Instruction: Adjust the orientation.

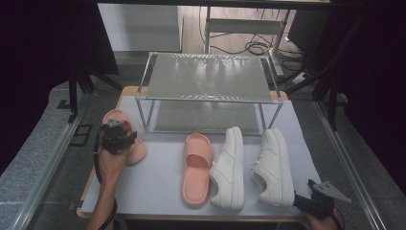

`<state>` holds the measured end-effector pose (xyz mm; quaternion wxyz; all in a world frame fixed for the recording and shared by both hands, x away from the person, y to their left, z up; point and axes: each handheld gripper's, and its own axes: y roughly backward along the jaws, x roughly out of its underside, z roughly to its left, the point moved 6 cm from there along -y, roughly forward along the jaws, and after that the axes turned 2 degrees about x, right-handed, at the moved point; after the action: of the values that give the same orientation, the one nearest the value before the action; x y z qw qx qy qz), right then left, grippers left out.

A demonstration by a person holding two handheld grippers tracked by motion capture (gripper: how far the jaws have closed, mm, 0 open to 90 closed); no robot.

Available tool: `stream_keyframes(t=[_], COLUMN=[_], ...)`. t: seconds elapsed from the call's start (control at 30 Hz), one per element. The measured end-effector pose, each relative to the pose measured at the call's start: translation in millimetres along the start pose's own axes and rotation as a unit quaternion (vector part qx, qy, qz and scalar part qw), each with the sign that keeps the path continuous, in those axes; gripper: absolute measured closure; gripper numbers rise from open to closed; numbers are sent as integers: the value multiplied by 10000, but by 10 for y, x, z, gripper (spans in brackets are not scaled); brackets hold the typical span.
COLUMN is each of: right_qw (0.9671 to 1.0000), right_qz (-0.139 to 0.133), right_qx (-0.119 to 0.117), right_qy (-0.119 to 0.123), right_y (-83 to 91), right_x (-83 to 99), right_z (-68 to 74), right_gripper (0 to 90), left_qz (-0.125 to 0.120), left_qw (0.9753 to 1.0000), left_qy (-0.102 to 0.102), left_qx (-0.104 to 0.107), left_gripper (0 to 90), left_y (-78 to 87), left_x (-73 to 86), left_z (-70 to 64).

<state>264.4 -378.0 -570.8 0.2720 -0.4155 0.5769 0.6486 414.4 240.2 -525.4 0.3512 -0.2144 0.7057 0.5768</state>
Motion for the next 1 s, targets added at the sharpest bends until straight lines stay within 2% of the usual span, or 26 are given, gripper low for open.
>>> stream_keyframes(t=[0.37,0.6,0.67,0.8,1.0], right_qw=[10000,10000,10000,10000,10000], right_qz=[-1,0,-2,-2,-6], right_qx=[-2,-3,-5,-7,-9], right_qy=[5,11,13,9,11], right_y=[1,2,2,2,2], right_x=[1,2,2,3,3], right_z=[-1,-1,-2,-2,-2], right_gripper=[128,128,128,128,128], left_qz=[49,177,336,395,366], left_qw=[9995,9979,9971,9963,9966], left_qy=[95,104,112,169,311], left_qx=[-304,-615,-671,-743,-672], left_gripper=[623,615,607,652,725], left_y=[-158,-233,-275,-300,-273], left_x=[-130,-219,-235,-239,-222], left_z=[58,68,88,125,133])
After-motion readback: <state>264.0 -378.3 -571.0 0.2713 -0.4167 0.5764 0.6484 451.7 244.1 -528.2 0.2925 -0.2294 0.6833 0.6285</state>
